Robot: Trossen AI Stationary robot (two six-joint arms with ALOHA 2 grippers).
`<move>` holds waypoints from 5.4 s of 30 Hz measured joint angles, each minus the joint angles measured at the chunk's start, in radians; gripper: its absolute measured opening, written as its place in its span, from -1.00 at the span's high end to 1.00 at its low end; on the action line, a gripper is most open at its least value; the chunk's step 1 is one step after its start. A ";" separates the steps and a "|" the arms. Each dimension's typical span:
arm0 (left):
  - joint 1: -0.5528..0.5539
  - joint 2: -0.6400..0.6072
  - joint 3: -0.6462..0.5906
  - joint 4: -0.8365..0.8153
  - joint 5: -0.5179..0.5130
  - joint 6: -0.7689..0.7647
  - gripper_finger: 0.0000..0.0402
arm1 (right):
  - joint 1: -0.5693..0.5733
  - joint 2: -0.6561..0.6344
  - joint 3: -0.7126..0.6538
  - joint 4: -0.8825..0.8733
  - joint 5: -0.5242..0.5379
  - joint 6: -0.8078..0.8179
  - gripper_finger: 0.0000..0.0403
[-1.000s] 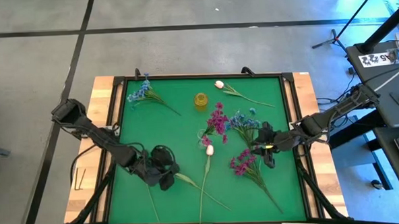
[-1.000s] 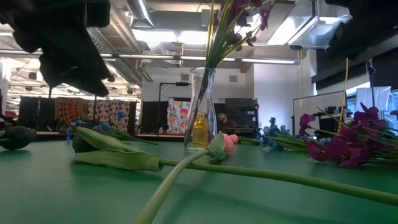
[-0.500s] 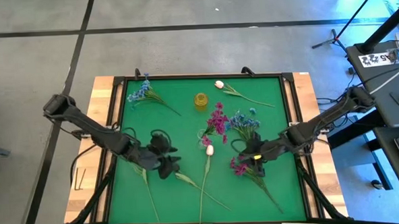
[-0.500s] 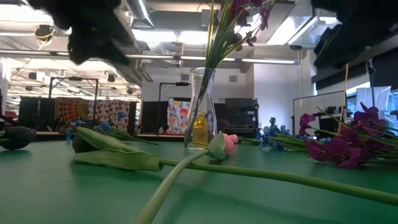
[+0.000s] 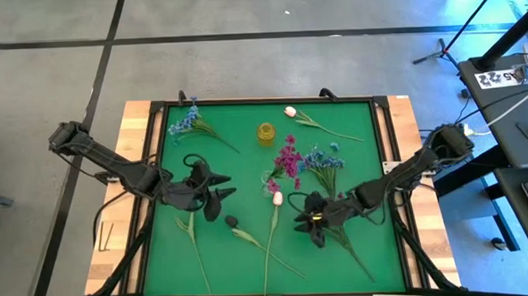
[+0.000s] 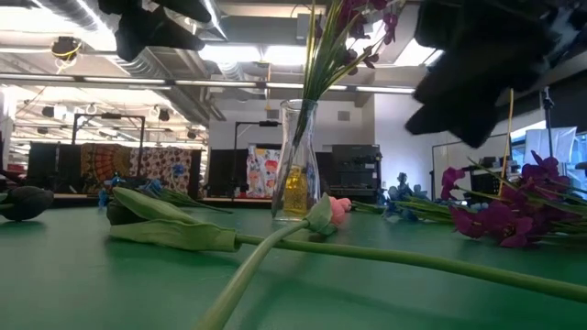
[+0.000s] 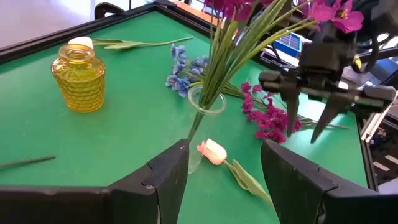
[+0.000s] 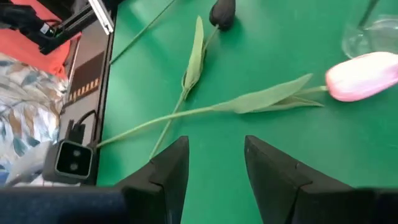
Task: Sort flowers into vase by color
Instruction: Put the bottom pink flower into the yellow vase
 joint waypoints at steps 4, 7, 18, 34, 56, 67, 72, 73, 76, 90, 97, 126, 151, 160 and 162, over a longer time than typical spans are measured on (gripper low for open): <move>0.000 0.002 0.000 -0.001 0.000 0.001 0.03 | -0.009 0.068 0.000 0.105 0.004 0.008 0.22; 0.000 0.002 0.000 -0.001 0.000 0.005 0.03 | -0.025 0.106 0.000 0.150 0.010 0.030 0.22; 0.000 0.002 0.000 0.001 0.000 0.018 0.03 | -0.107 0.191 0.000 0.219 0.085 -0.028 0.22; 0.000 0.002 0.000 0.005 0.000 0.017 0.03 | -0.112 0.335 0.001 0.409 0.075 -0.191 0.22; -0.001 0.002 0.000 0.009 0.002 0.015 0.03 | -0.112 0.365 0.001 0.454 0.100 -0.193 0.97; -0.006 0.002 0.000 0.009 0.004 0.006 0.03 | -0.112 0.365 0.001 0.458 0.046 -0.208 0.99; -0.015 0.002 0.000 0.009 0.004 -0.003 0.03 | -0.112 0.365 0.001 0.459 0.028 -0.208 0.94; -0.015 0.002 0.000 0.009 0.004 -0.004 0.03 | -0.112 0.365 0.001 0.459 0.028 -0.207 0.92; -0.015 0.002 0.000 0.008 0.004 -0.008 0.03 | -0.112 0.365 0.001 0.459 0.029 -0.218 0.82; -0.015 0.002 0.000 0.008 0.004 -0.009 0.03 | -0.117 0.332 0.002 0.427 0.140 -0.351 0.00; -0.015 0.002 0.000 0.008 0.004 -0.009 0.03 | -0.159 0.333 0.002 0.356 0.138 -0.363 -0.04; -0.015 0.002 0.000 0.008 0.004 -0.009 0.03 | -0.164 0.336 0.002 0.400 -0.050 -0.337 0.98; -0.082 0.062 0.000 0.097 0.043 -0.137 0.03 | -0.078 0.100 0.002 0.266 -0.007 -0.342 1.00; -0.082 0.279 0.000 0.417 0.206 -0.138 0.03 | -0.005 -0.023 0.002 0.212 0.133 -0.391 1.00; -0.082 0.317 0.000 0.481 0.223 -0.137 0.03 | 0.003 -0.046 0.002 0.212 0.158 -0.406 1.00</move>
